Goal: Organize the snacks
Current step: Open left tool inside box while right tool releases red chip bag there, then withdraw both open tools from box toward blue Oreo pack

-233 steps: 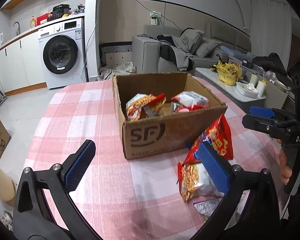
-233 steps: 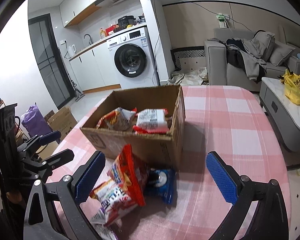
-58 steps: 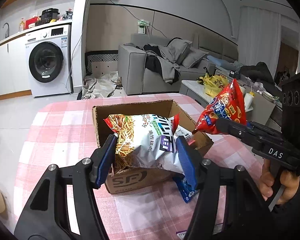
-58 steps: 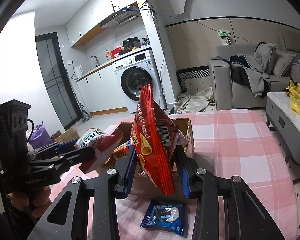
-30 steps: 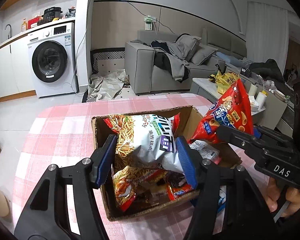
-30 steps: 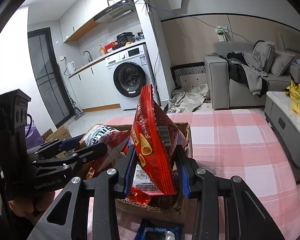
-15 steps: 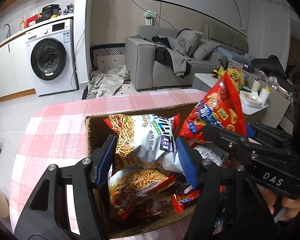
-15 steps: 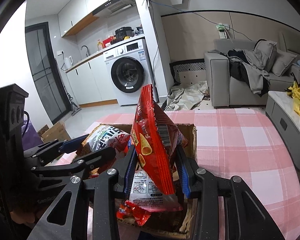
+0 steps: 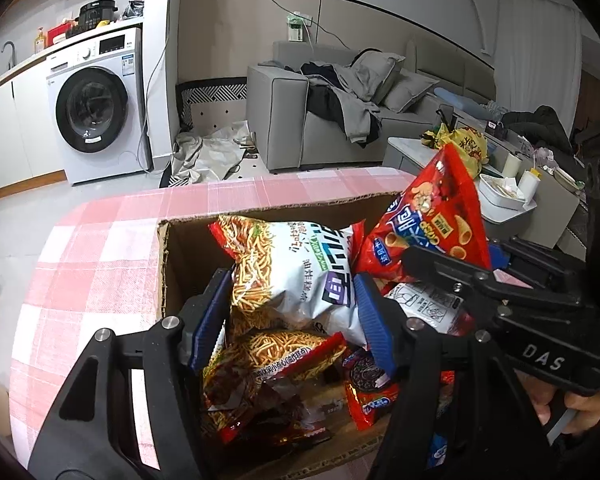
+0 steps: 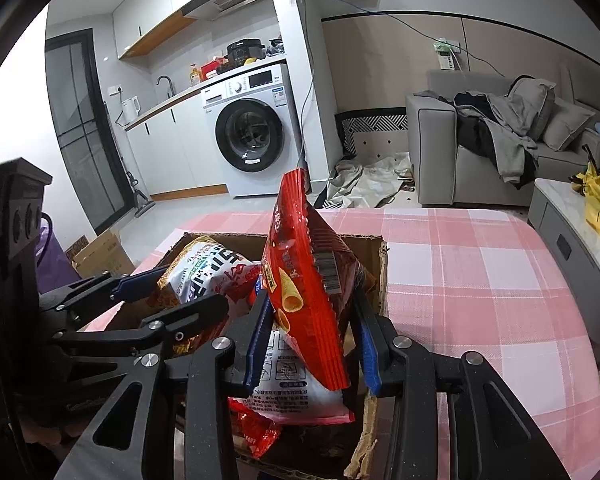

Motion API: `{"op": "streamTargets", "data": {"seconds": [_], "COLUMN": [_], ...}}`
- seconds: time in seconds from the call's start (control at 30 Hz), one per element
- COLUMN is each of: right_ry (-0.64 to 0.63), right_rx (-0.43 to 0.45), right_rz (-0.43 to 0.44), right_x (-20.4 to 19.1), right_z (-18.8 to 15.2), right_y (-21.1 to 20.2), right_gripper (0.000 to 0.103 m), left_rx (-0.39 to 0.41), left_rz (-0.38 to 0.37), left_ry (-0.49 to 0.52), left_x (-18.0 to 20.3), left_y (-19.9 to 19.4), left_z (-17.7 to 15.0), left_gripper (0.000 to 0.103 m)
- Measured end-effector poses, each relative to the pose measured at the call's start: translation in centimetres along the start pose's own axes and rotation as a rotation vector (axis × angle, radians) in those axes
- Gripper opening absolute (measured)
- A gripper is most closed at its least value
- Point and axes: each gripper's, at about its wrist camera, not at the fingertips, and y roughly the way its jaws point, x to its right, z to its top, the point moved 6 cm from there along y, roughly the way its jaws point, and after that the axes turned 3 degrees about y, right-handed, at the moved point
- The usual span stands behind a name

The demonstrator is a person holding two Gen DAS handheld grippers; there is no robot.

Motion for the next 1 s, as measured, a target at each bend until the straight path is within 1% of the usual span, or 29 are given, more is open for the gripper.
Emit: {"op": "streamTargets", "data": {"seconds": [0.07,0.13,0.2,0.23,0.27,0.3,0.33,0.4,0.47,0.5,0.6,0.7,0.9,1.0], "right_ry": [-0.008,-0.014,-0.028,-0.038,-0.052,-0.059,-0.066,-0.070,-0.074,-0.075,-0.071,-0.057,-0.047,-0.040], "right_rx": [0.003,0.009,0.009,0.010,0.013,0.020,0.025,0.029,0.024,0.022,0.021,0.024,0.010,-0.010], "right_rz": [0.000,0.020,0.023,0.023,0.028,0.030,0.031,0.032,0.027,0.021,0.005,0.004,0.000,-0.008], "right_x": [0.2,0.1,0.0,-0.1,-0.3,-0.3,-0.4,-0.5,-0.4,-0.3,-0.1,0.2,0.4,0.8], "right_z": [0.1,0.0,-0.1,-0.2,-0.3,-0.4,-0.5,-0.9,-1.3,-1.5,-2.2,-2.8,-4.5,-5.6], "right_y": [-0.3,-0.9,-1.4,-1.6,-2.1,-2.5,-3.0,-4.0,-4.9,-5.3,-6.6,-8.0,-10.4,-11.3], "right_gripper": [0.043,0.051,0.056,0.061,0.065,0.077,0.090,0.098,0.100,0.102,0.102,0.103,0.103,0.103], "left_rx": [-0.004,-0.004,0.000,0.002,0.003,0.004,0.003,0.002,0.008,0.014,0.025,0.051,0.050,0.046], "left_rz": [-0.001,-0.002,0.007,0.011,0.014,0.014,0.006,-0.014,-0.012,-0.009,-0.003,0.000,0.014,0.024], "left_ry": [-0.001,-0.006,-0.014,-0.021,-0.030,-0.046,-0.058,-0.073,-0.084,-0.096,-0.115,-0.111,-0.096,-0.093], "left_x": [0.0,-0.1,-0.3,-0.5,-0.6,-0.9,-1.1,-1.3,-1.5,-1.7,-1.7,-1.5,-1.5,-1.4], "left_y": [0.0,-0.3,-0.7,-1.2,-1.5,-1.8,-2.4,-3.2,-4.4,-5.0,-6.9,-9.1,-12.6,-14.0], "left_z": [-0.1,-0.2,-0.2,0.0,0.0,-0.1,-0.3,-0.5,-0.9,-1.1,-2.2,-3.3,-5.8,-7.1], "left_gripper": [0.061,0.061,0.068,0.074,0.077,0.083,0.084,0.085,0.086,0.087,0.102,0.102,0.102,0.102]}}
